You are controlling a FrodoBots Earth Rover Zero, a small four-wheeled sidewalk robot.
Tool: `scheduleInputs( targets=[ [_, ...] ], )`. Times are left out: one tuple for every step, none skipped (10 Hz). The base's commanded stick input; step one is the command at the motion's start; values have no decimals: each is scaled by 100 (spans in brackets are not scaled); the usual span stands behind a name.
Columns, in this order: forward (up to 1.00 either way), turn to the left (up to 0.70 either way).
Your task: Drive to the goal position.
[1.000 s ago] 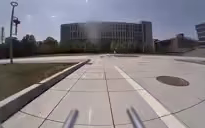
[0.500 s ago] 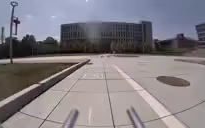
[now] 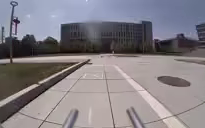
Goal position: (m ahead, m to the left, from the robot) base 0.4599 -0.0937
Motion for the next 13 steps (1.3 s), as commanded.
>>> scheduleInputs(
  targets=[
    [9,0],
    [9,0],
    [9,0],
    [9,0],
    [9,0],
    [9,0],
    [9,0],
    [9,0],
    [9,0],
    [9,0],
    [9,0],
    [9,0],
    [9,0]
  ],
)
